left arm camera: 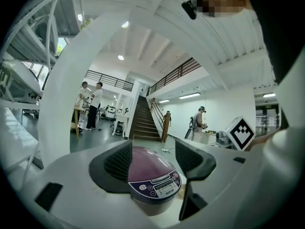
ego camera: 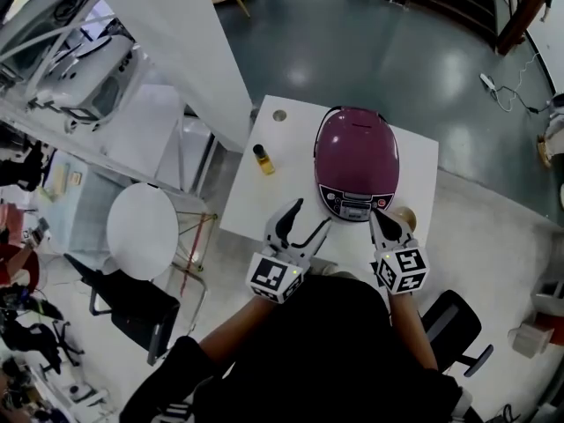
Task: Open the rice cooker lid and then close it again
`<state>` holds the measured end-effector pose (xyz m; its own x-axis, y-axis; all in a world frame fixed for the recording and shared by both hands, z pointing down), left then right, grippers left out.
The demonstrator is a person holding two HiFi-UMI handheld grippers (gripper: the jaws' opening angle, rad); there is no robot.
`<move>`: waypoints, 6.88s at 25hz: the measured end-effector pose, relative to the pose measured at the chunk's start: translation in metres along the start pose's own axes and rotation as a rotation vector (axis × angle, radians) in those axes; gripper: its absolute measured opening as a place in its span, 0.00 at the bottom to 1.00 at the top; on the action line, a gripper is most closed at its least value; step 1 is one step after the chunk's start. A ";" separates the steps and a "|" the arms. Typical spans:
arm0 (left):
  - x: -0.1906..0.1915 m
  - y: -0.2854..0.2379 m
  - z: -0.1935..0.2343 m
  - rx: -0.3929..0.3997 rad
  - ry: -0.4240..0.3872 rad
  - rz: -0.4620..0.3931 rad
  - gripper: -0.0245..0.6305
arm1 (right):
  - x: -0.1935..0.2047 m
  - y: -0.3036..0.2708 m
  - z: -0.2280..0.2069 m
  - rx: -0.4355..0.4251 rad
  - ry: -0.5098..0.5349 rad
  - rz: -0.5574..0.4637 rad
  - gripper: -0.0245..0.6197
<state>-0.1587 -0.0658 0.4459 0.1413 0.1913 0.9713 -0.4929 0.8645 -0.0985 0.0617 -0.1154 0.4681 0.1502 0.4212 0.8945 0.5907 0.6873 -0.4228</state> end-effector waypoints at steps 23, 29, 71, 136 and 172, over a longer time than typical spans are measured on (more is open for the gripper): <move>-0.001 -0.020 0.061 0.066 0.037 0.033 0.44 | 0.044 -0.086 -0.016 0.083 -0.037 0.291 0.04; -0.002 -0.024 0.069 0.074 0.046 0.034 0.44 | 0.051 -0.092 -0.019 0.103 -0.034 0.317 0.04; 0.012 -0.001 0.067 0.122 0.078 0.026 0.44 | 0.062 -0.096 -0.022 0.138 -0.107 0.351 0.04; -0.126 -0.217 0.111 0.223 -0.139 -0.084 0.44 | 0.007 -0.064 -0.066 0.070 -0.156 0.139 0.04; -0.157 -0.325 0.154 0.313 -0.184 0.099 0.45 | 0.027 -0.071 -0.073 0.057 -0.216 0.188 0.04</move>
<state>-0.1524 -0.4485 0.3588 -0.0627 0.1556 0.9858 -0.7389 0.6568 -0.1506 0.0815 -0.1957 0.5326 0.0772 0.6561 0.7507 0.5224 0.6147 -0.5910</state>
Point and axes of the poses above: the fingertips, and each gripper's own axes: y backward along the fingers, z to its left, x out of its underside, the point moved 8 cm from there along y, backward along the fingers, and after that the axes turned 1 degree about -y, right-handed, at the moved point
